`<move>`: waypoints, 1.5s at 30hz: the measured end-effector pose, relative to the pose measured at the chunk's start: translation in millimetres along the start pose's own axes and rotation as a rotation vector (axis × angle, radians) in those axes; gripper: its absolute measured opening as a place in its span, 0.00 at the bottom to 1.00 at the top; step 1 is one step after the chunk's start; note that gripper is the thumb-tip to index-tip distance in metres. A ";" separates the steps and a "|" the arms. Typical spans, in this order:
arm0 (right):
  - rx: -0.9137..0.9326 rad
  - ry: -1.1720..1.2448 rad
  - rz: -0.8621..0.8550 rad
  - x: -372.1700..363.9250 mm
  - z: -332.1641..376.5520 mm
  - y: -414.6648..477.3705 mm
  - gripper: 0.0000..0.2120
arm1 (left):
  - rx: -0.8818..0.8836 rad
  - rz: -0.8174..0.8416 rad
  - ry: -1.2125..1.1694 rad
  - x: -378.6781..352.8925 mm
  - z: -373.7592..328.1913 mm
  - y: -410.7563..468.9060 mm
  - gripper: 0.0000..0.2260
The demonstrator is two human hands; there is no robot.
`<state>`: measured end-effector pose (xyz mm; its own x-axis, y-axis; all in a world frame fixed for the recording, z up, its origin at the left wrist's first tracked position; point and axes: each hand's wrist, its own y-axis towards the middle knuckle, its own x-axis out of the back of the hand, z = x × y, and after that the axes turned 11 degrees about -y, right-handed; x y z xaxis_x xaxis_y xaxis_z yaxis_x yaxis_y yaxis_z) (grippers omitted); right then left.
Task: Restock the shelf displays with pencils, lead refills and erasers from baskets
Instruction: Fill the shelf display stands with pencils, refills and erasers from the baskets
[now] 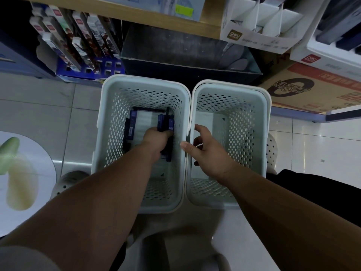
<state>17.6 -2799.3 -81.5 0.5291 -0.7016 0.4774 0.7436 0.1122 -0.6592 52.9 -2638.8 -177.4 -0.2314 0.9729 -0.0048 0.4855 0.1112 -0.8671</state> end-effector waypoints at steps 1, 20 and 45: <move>0.001 0.001 0.000 0.1 0.5 -0.1 0.37 | 0.002 -0.002 0.002 0.1 0.1 -0.2 0.19; -0.018 0.013 -0.002 3.3 4.0 -0.4 0.36 | 0.119 0.126 -0.031 9.0 -10.4 -2.4 0.17; -0.028 -0.007 -0.002 4.2 6.7 -1.4 0.37 | 0.011 0.179 0.063 23.0 -6.5 -9.8 0.13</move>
<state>21.5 -2797.8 -74.8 0.5304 -0.6967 0.4830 0.7331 0.0908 -0.6741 48.3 -2616.1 -165.7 -0.0886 0.9877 -0.1286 0.5048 -0.0667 -0.8607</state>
